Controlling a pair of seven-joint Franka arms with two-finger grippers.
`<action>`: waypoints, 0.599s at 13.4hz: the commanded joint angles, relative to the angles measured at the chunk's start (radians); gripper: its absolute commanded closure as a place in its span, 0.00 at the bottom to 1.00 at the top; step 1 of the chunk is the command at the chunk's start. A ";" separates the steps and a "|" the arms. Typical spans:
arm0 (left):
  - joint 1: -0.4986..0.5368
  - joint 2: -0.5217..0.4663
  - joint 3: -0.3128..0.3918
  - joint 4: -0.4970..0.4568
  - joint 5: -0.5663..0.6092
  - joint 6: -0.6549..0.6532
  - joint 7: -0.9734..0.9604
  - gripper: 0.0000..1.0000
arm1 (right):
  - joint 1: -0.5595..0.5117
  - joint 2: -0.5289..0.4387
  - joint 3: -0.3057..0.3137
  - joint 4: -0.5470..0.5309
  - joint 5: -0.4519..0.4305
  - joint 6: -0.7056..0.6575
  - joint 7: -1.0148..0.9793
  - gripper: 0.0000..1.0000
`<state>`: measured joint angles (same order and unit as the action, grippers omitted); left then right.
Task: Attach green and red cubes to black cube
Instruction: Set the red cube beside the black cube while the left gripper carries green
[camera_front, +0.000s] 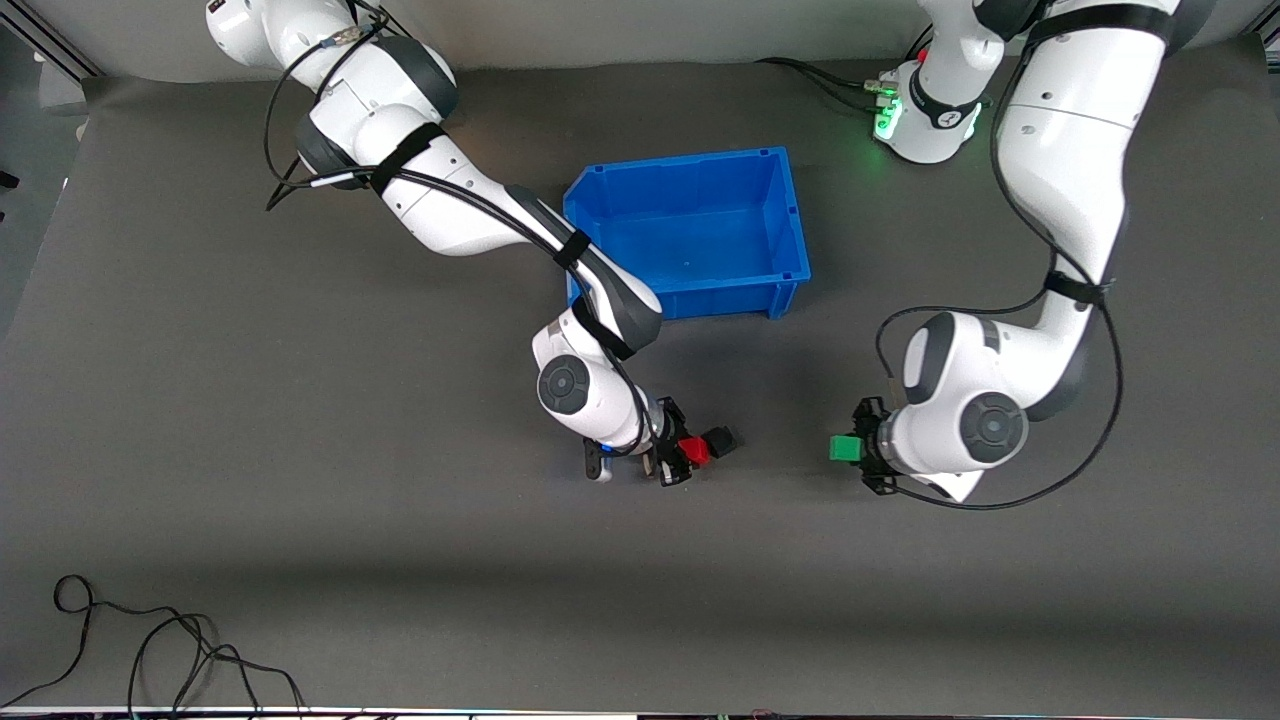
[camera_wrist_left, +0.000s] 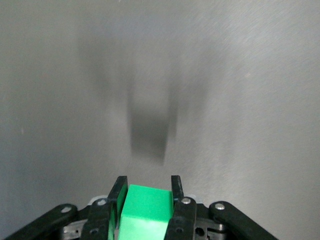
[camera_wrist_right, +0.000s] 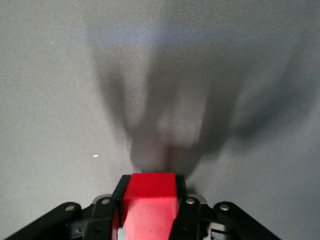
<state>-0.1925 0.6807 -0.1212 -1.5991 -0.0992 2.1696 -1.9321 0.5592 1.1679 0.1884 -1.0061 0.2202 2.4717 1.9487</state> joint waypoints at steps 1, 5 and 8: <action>-0.036 0.014 0.005 0.007 -0.024 0.003 -0.086 1.00 | 0.027 0.033 -0.014 0.049 0.005 0.018 0.007 0.82; -0.061 0.023 -0.006 0.010 -0.040 0.030 -0.189 1.00 | 0.033 0.035 -0.014 0.043 0.004 0.016 0.010 0.82; -0.087 0.040 -0.006 0.013 -0.073 0.074 -0.218 1.00 | 0.031 0.035 -0.012 0.046 0.005 0.016 0.010 0.82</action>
<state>-0.2550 0.7029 -0.1364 -1.5991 -0.1513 2.2147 -2.1065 0.5742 1.1779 0.1885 -1.0035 0.2202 2.4819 1.9487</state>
